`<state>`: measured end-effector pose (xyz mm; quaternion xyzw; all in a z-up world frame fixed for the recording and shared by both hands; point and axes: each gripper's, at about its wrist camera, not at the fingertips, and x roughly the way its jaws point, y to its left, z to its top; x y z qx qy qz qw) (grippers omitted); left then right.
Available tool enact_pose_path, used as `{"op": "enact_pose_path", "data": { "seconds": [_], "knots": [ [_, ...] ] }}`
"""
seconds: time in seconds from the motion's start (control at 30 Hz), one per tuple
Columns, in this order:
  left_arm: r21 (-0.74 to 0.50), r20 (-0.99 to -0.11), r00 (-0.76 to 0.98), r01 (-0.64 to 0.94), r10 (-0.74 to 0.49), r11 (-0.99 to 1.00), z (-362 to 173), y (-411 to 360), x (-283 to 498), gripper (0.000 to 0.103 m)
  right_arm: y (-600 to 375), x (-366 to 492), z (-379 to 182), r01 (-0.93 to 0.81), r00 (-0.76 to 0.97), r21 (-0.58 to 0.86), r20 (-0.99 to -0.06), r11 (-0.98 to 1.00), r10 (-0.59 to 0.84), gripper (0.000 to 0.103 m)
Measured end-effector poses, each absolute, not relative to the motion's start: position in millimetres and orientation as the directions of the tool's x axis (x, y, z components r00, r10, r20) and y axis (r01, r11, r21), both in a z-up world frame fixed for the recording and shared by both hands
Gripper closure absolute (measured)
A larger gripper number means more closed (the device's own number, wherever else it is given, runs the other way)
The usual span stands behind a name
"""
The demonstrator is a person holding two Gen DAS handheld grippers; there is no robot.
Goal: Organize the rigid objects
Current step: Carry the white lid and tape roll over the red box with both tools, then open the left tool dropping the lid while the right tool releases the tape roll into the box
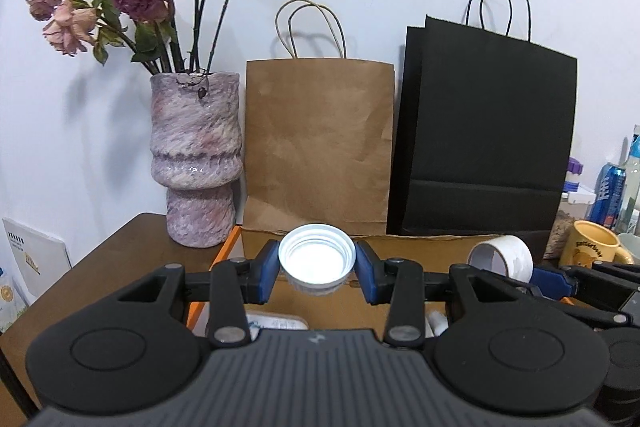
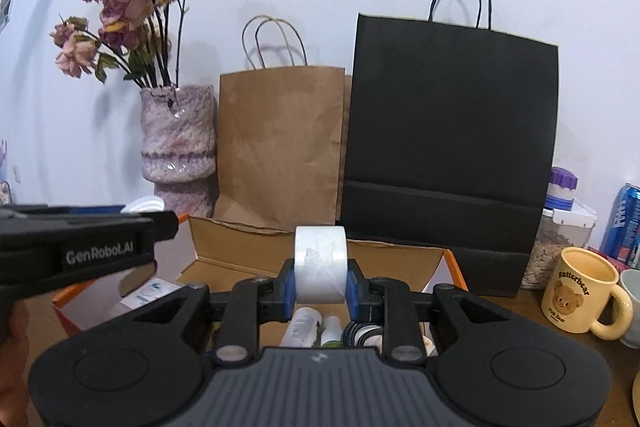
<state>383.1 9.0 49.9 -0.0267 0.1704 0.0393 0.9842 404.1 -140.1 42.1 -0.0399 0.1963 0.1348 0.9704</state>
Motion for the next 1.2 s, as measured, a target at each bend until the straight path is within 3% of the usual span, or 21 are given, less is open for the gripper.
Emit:
{"op": "enact_pose_path", "data": {
  "seconds": [0.57, 0.63, 0.73, 0.77, 0.8, 0.83, 1.2],
  "knots": [
    [0.011, -0.405, 0.91, -0.094, 0.09, 0.996, 32.1, 13.6, 408.9, 0.058, -141.2, 430.5, 15.5, -0.278, 0.852, -0.051, -0.474, 0.959, 0.222, 0.077],
    [0.028, -0.409, 0.906, -0.109, 0.111, 0.994, 30.3, 14.3, 410.1, 0.038, -143.1, 432.4, 13.5, -0.26, 0.853, -0.064, -0.483, 0.964, 0.197, 0.05],
    [0.045, -0.403, 0.906, -0.125, 0.132, 0.991, 29.9, 16.8, 409.8, 0.015, -149.8, 434.8, 11.8, -0.234, 0.86, -0.057, -0.478, 0.971, 0.179, 0.015],
    [0.048, -0.404, 0.904, -0.128, 0.137, 0.991, 30.0, 17.9, 410.1, 0.011, -151.6, 435.5, 11.6, -0.224, 0.863, -0.056, -0.475, 0.973, 0.172, 0.011],
    [0.051, -0.404, 0.903, -0.134, 0.143, 0.99, 30.1, 19.0, 410.4, 0.001, -153.5, 436.4, 11.3, -0.212, 0.866, -0.053, -0.473, 0.976, 0.163, 0.007],
    [0.048, -0.402, 0.905, -0.134, 0.142, 0.99, 30.5, 20.0, 410.5, 0.0, -154.9, 437.4, 10.9, -0.204, 0.867, -0.051, -0.473, 0.978, 0.156, 0.001],
    [0.046, -0.406, 0.901, -0.149, 0.155, 0.988, 31.5, 22.4, 410.9, 0.0, -156.4, 437.9, 10.4, -0.198, 0.866, -0.048, -0.476, 0.979, 0.152, 0.0]
  ]
}}
